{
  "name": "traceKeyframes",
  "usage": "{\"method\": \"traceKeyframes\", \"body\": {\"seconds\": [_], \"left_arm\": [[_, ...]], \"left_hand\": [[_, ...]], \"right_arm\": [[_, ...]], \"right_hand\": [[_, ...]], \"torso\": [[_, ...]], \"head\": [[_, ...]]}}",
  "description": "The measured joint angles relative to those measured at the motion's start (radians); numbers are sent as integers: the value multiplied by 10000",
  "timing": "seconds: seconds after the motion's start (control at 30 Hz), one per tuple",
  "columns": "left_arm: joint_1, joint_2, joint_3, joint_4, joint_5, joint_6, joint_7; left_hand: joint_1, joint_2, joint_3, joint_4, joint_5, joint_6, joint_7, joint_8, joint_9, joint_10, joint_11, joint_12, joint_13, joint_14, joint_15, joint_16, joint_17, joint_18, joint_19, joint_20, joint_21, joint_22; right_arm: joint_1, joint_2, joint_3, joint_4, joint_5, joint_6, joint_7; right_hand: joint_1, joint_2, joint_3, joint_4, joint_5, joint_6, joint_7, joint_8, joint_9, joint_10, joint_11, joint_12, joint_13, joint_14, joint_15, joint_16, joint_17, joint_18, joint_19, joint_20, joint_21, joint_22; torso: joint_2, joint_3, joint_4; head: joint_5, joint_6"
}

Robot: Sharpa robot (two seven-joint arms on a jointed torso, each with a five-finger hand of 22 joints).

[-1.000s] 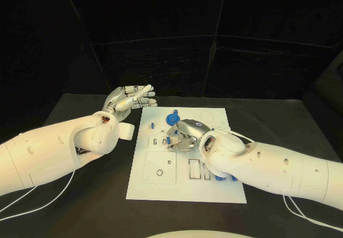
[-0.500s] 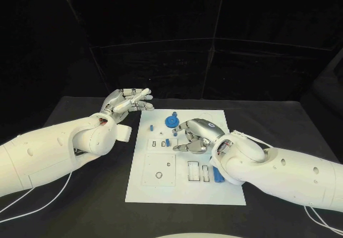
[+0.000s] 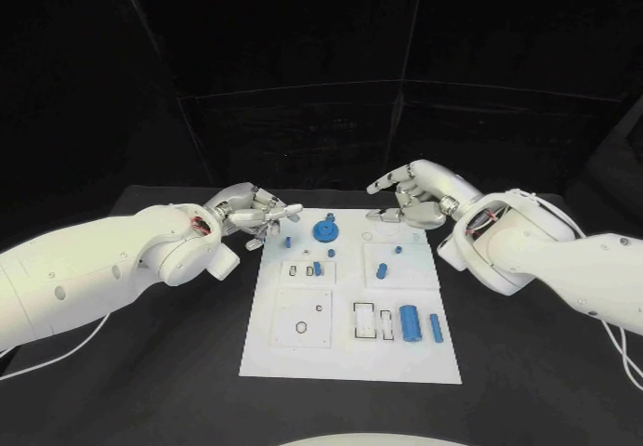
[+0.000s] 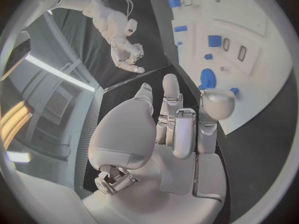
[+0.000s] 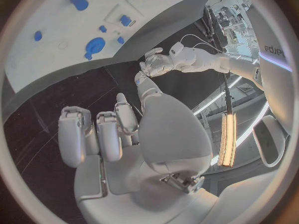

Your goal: Assemble the parts on the task board

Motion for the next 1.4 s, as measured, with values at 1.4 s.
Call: {"method": "traceKeyframes", "body": {"seconds": [1.4], "left_arm": [[1613, 3459, -1918, -1924, -4037, 2981, -5241]], "left_hand": [[-333, 956, -1314, 194, -195, -1302, -117, 2369, 3044, -728, -89, 4332, 4503, 8, -30, 842, 25, -451, 459, -33, 2735, 3959]], "right_arm": [[264, 579, -13, -1186, 547, 615, -1031]], "right_hand": [[51, 52, -185, 182, 348, 105, -35, 159, 5, -90, -90, -166, -266, 0, 0, -295, -4, 0, -249, -105, -273, 0]], "torso": [[-431, 165, 81]], "head": [[124, -435]]}}
